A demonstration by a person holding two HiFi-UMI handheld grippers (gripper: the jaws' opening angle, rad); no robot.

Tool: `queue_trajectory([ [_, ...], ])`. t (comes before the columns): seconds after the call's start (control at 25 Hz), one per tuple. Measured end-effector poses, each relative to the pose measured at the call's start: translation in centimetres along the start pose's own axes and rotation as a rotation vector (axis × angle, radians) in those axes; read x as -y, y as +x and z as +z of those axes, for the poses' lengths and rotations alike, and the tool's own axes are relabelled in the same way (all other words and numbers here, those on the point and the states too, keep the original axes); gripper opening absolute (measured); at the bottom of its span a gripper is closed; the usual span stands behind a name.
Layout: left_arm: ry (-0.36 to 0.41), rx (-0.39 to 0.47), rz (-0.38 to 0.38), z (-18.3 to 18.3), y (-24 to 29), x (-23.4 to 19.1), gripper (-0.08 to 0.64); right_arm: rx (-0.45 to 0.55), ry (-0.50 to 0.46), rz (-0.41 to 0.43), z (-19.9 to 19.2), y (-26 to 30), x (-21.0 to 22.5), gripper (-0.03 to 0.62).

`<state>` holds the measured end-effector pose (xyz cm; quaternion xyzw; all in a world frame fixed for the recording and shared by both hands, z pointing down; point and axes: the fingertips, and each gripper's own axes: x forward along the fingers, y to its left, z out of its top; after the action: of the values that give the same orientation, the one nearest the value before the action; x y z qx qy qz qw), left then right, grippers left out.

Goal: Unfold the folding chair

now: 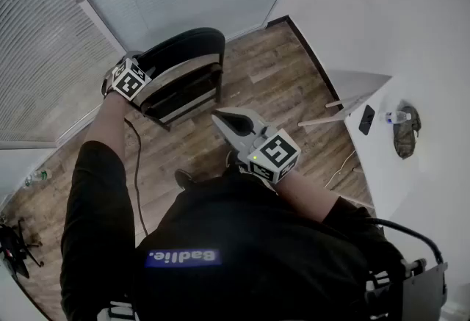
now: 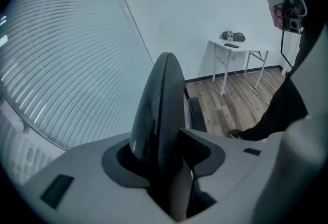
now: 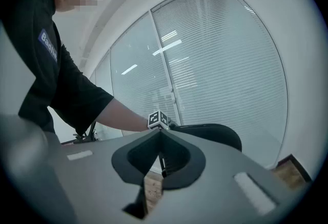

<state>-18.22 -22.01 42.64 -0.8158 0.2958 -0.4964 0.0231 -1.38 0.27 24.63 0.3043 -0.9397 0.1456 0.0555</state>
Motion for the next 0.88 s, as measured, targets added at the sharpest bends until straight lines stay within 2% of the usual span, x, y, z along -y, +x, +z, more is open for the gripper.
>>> queue_trajectory([
  [0.88, 0.012, 0.003, 0.019, 0.45, -0.65, -0.1, 0.179, 0.008, 0.021, 0.005, -0.27, 0.33, -0.35, 0.002],
])
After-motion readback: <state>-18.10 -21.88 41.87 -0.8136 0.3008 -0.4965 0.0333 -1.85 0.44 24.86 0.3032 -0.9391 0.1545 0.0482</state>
